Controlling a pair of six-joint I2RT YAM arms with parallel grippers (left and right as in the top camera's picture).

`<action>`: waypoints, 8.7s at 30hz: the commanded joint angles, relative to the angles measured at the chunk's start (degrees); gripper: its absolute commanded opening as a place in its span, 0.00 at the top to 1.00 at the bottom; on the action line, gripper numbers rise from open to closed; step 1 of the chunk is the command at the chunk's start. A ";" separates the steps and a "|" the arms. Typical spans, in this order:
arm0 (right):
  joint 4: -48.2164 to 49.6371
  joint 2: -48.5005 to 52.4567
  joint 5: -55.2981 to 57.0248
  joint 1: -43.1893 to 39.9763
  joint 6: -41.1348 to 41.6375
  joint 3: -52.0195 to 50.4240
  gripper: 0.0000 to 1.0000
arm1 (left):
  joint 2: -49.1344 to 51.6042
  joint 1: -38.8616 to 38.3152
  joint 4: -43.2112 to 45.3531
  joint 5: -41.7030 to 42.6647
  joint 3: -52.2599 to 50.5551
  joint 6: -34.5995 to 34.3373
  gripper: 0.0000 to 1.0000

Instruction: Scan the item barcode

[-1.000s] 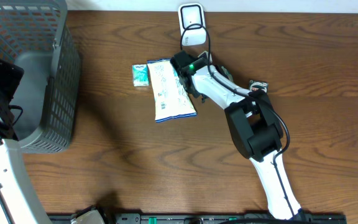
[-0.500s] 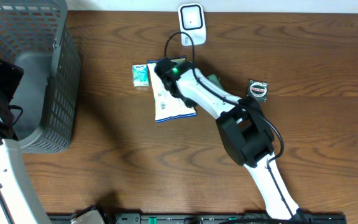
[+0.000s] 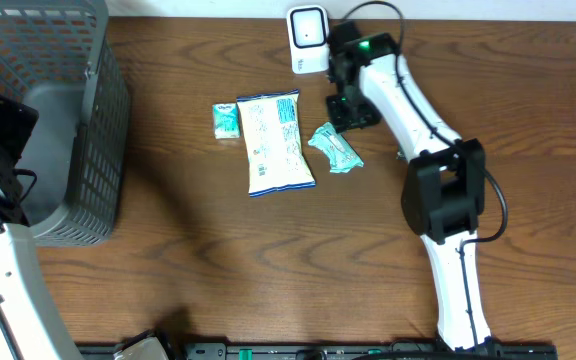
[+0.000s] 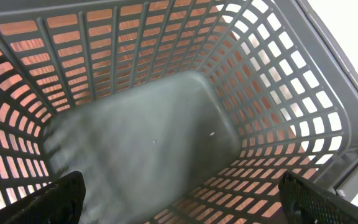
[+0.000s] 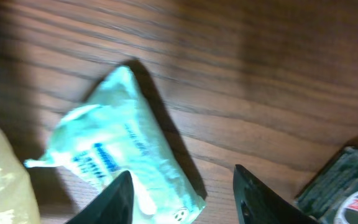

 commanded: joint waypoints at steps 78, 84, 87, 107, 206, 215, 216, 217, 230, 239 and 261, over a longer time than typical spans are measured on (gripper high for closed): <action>60.74 3.50 9.03 2.91 0.20 3.50 0.99 | 0.22 0.13 0.02 -0.52 0.13 -0.48 0.02; 57.64 -0.66 9.01 -0.31 0.26 3.50 0.99 | 0.22 0.13 0.02 -0.52 0.13 -0.48 0.02; 55.10 -3.17 9.01 -2.14 0.24 3.50 0.99 | 0.22 0.13 0.02 -0.52 0.13 -0.48 0.02; 11.52 -8.83 29.62 -36.41 -2.71 2.34 0.99 | 0.22 0.13 0.02 -0.52 0.13 -0.50 0.02; 48.00 -24.02 -65.83 -8.50 7.54 -29.97 0.99 | 0.22 0.13 0.02 -0.52 0.15 -0.50 0.02; 53.88 -24.04 -61.31 -14.47 7.56 -29.97 0.99 | 0.22 0.13 0.02 -0.52 0.13 -0.48 0.02; 54.62 -24.04 -60.81 -14.49 7.54 -29.97 0.99 | 0.22 0.13 0.02 -0.52 0.15 -0.48 0.02; 55.49 -24.04 -60.87 -14.47 7.56 -29.97 0.99 | 0.22 0.13 0.02 -0.52 0.13 -0.50 0.02; 32.98 -22.77 -38.97 -9.14 -2.29 -30.01 0.99 | 0.22 0.13 0.02 -0.55 0.13 -0.50 0.02; 30.51 -22.16 -16.59 -7.26 -3.39 -29.99 0.40 | 0.22 0.13 0.02 -0.52 0.13 -0.50 0.02; 40.81 -11.30 -31.43 -15.54 -18.80 -29.79 0.01 | 0.22 0.13 0.02 -0.52 0.15 -0.50 0.02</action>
